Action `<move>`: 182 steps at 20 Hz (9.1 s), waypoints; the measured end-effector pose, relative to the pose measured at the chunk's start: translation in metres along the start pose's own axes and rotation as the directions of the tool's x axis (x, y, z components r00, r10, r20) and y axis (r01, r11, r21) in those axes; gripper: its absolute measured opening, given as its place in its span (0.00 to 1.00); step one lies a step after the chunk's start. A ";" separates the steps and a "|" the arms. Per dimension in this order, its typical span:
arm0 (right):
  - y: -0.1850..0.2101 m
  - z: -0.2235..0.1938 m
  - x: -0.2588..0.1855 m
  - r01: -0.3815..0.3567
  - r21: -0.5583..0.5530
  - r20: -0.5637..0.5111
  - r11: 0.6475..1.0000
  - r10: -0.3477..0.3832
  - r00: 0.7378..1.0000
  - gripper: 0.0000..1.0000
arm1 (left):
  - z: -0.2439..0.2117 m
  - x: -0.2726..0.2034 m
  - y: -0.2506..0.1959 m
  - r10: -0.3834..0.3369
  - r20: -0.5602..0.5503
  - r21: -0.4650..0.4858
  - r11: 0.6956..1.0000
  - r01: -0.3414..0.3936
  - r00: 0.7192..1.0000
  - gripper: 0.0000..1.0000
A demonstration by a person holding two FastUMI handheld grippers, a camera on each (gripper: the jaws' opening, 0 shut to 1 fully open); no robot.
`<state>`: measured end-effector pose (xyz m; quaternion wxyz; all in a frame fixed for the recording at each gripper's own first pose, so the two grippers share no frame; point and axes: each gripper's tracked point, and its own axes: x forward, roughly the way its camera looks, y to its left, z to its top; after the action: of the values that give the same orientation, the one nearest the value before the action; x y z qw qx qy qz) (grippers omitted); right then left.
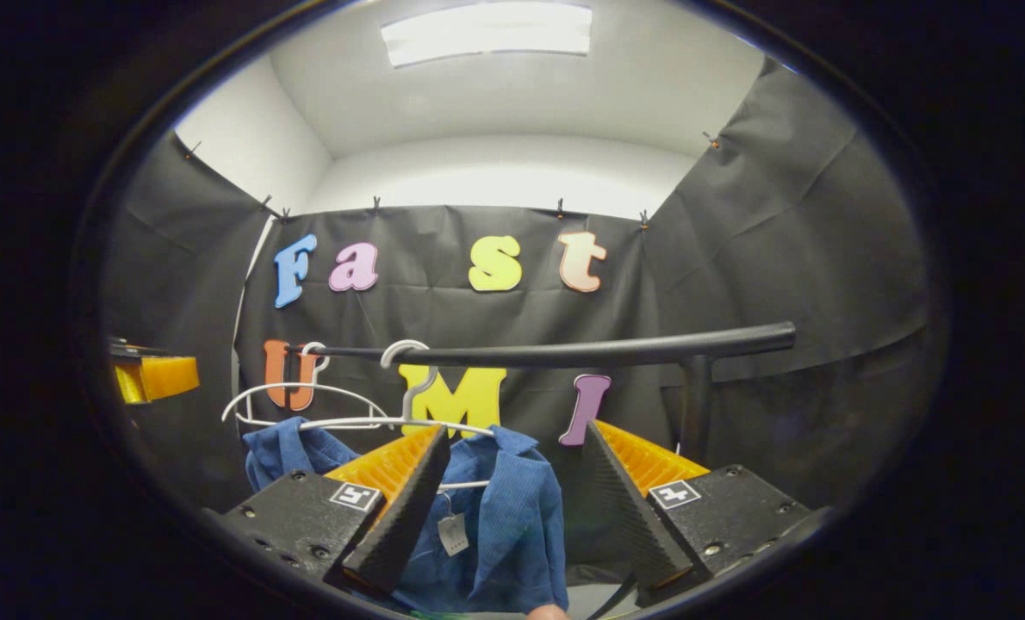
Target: Grasp the clothes on the hanger with both hands and then place them into the laundry hamper below.
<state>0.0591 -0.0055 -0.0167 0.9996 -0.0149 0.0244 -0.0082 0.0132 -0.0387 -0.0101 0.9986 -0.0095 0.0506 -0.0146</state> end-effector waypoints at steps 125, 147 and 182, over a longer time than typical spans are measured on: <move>0.104 -0.274 -0.013 0.110 0.192 -0.636 0.975 0.038 0.771 0.10 | -0.237 0.009 -0.020 -0.546 -0.573 -0.355 0.838 0.415 0.611 0.05; 0.205 -0.355 -0.016 0.030 0.365 -0.695 0.931 0.251 0.674 0.09 | -0.330 -0.001 -0.004 -0.487 -0.652 -0.403 0.872 0.279 0.581 0.10; 0.052 -0.299 -0.078 0.011 0.068 -0.700 0.998 0.040 0.713 0.61 | -0.391 -0.009 0.052 -0.123 -0.761 -0.155 0.988 0.005 0.636 0.97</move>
<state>-0.0326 0.0395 -0.3130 0.9157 0.0233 0.4011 -0.0063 -0.0340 0.0067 -0.3990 0.8779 -0.0736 0.4706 -0.0490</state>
